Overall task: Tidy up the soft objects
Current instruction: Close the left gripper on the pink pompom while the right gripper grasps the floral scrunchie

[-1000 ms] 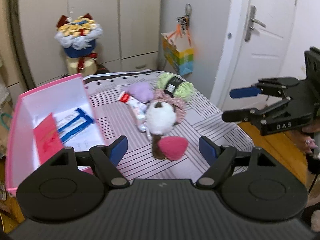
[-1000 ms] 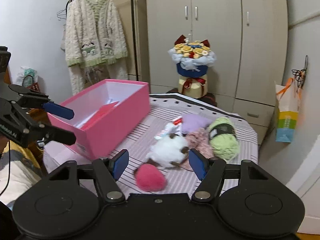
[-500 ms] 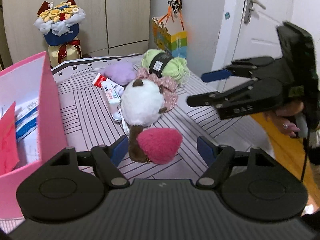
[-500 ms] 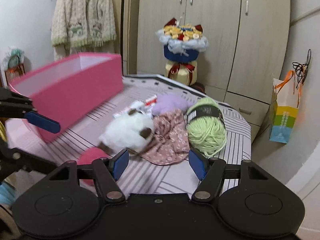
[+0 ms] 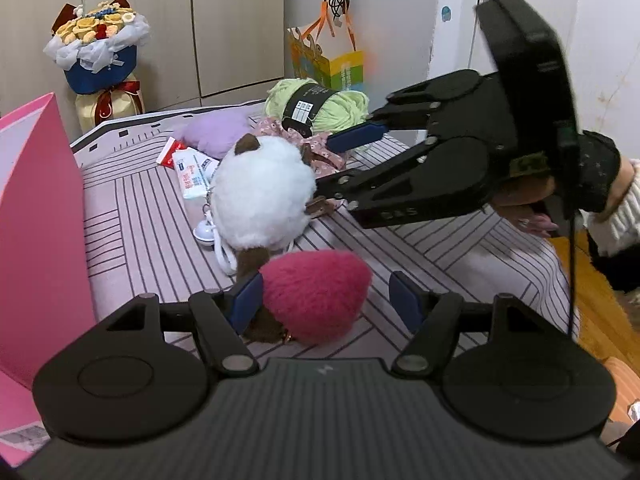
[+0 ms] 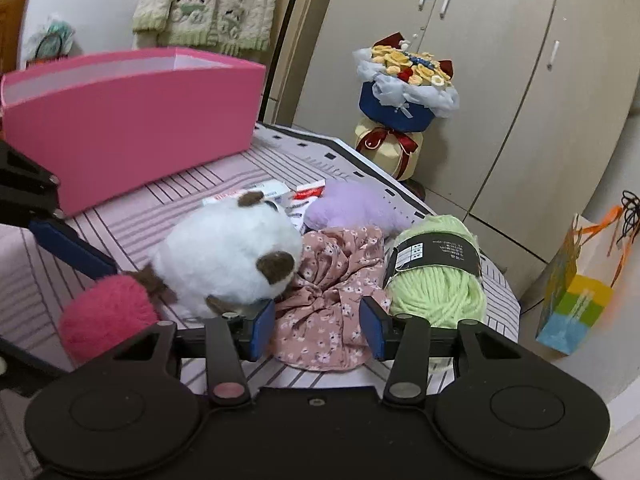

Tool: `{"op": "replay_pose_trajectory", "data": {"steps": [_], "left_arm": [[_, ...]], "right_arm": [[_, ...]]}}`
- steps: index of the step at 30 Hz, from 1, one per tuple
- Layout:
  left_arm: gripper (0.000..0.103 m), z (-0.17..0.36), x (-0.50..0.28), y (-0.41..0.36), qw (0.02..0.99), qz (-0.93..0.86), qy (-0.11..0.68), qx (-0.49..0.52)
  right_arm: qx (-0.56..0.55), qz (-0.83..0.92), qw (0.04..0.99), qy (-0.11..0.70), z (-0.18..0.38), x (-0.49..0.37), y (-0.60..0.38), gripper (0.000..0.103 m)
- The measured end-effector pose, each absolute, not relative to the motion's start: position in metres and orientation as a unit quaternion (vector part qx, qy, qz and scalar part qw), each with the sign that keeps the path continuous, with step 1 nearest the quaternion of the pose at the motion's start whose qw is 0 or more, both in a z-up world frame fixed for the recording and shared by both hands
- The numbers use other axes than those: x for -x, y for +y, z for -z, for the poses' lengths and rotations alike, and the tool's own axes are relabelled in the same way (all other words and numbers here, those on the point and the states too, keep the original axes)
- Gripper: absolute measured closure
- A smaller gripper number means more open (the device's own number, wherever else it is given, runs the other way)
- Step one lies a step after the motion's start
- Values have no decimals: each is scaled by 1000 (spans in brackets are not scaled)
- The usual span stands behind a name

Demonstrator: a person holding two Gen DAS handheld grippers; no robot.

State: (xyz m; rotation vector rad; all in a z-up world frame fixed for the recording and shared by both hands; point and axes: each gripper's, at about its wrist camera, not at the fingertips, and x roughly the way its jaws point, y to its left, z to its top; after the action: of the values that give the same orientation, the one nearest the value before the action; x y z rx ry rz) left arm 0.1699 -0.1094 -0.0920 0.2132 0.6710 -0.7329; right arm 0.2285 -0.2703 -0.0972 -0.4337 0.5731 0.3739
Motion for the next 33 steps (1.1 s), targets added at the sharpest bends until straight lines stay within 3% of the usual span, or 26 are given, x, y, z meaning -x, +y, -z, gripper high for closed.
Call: {"op": "replay_pose_trajectory", "data": {"steps": [7, 10, 11, 15, 17, 33], "left_arm": [[34, 101, -174, -112, 881, 329, 328, -92], [42, 101, -178, -112, 876, 328, 345, -79], [43, 100, -180, -112, 877, 325, 346, -78], [50, 99, -182, -111, 878, 321, 348, -71], [53, 99, -180, -113, 879, 319, 345, -76], [55, 85, -170, -95, 887, 309, 342, -20]], "right_arm": [[198, -197, 914, 295, 108, -248, -270, 44], [134, -193, 921, 309, 110, -257, -279, 44], [108, -192, 923, 314, 112, -258, -282, 49], [90, -202, 925, 310, 116, -247, -279, 88], [93, -194, 926, 309, 116, -239, -274, 93], [16, -124, 947, 296, 103, -177, -299, 94]]}}
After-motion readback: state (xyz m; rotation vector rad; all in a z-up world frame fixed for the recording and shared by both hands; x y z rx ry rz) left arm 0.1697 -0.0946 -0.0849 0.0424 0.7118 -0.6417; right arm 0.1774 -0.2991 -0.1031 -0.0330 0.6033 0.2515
